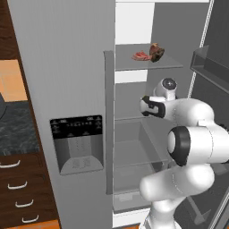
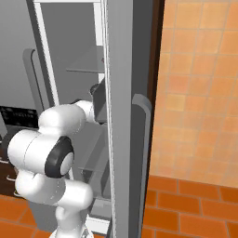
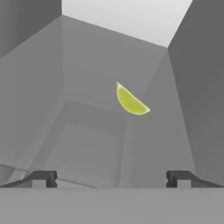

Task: Place one lemon wedge and one steak in each tupperware on the nearby counter, to pack two identical lunches.

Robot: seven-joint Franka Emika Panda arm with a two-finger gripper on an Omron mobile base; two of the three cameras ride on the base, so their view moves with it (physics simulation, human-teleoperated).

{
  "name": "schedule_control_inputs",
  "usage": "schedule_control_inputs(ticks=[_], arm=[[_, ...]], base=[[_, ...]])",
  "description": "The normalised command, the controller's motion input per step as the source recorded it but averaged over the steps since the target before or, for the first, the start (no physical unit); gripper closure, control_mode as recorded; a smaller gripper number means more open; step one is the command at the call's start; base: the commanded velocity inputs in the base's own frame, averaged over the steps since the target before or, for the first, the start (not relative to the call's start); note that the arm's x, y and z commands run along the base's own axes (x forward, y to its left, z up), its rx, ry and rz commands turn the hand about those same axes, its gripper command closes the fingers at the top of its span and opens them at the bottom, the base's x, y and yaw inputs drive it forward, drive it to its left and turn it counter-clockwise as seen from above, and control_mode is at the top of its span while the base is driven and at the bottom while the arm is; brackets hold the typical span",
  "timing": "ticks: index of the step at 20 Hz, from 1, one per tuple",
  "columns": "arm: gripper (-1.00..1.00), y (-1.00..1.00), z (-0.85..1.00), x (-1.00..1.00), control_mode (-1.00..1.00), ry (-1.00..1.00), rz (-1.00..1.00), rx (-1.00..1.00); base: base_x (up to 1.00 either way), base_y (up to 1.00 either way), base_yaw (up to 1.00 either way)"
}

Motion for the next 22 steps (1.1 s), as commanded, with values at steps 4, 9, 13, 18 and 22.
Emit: schedule_control_inputs(ticks=[4, 9, 13, 18, 22], arm=[[-1.00, -0.25, -0.06, 0.64, -1.00, 0.00, 0.08, -0.01], [-1.00, -0.13, -0.23, 0.70, -1.00, 0.03, 0.09, -0.04], [-1.00, -0.01, -0.48, 0.66, -1.00, 0.06, 0.07, -0.05], [-1.00, -0.07, -0.16, 0.67, -1.00, 0.00, 0.03, 0.00], [-1.00, -0.13, -0.38, 0.57, -1.00, 0.04, 0.05, -0.02]], base=[[0.00, 0.00, 0.00], [0.00, 0.00, 0.00], [0.00, 0.00, 0.00], [0.00, 0.00, 0.00], [0.00, 0.00, 0.00]])
